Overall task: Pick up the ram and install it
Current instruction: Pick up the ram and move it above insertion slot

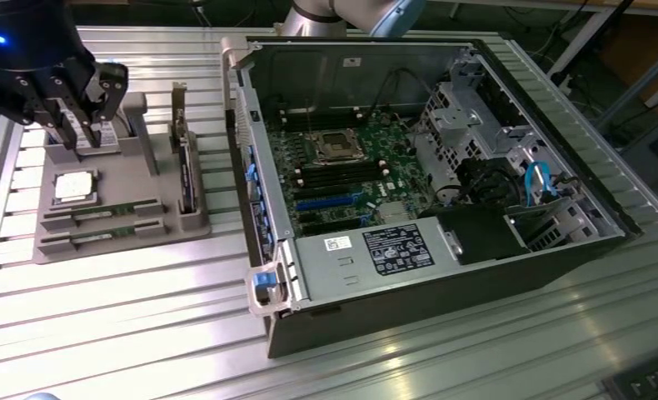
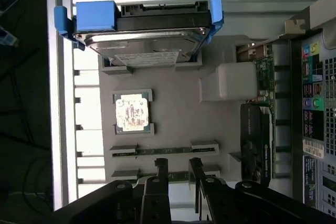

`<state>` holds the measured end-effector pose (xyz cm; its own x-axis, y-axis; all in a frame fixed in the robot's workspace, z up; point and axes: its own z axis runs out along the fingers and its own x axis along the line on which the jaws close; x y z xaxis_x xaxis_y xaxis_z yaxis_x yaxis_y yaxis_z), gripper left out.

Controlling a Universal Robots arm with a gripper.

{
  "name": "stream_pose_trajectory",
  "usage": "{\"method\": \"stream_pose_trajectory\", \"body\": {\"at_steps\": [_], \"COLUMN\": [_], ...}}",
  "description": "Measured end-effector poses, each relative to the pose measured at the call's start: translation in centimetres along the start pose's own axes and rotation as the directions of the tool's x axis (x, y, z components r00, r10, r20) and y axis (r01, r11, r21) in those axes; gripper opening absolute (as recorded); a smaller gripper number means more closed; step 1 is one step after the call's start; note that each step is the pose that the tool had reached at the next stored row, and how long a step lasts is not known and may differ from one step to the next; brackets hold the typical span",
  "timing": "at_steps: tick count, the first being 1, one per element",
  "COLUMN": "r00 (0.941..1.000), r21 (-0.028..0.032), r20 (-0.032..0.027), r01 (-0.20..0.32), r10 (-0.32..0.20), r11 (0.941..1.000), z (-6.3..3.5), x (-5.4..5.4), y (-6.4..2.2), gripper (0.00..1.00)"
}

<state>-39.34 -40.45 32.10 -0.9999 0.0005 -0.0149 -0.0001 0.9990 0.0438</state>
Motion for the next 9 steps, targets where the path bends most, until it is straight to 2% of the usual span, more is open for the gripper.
{"method": "stream_pose_trajectory", "body": {"at_steps": [4,6,9], "r00": [0.9968,0.9897,0.9814], "r21": [-0.0013,-0.0026,-0.0036], "r20": [-0.0035,-0.0061,-0.0082], "r01": [0.080,0.143,0.192], "r10": [-0.080,-0.143,-0.192], "r11": [0.9968,0.9897,0.9815], "z": [0.00,0.00,0.00], "x": [0.00,0.00,0.00], "y": [0.00,0.00,0.00], "gripper": [0.30,0.30,0.30]}}
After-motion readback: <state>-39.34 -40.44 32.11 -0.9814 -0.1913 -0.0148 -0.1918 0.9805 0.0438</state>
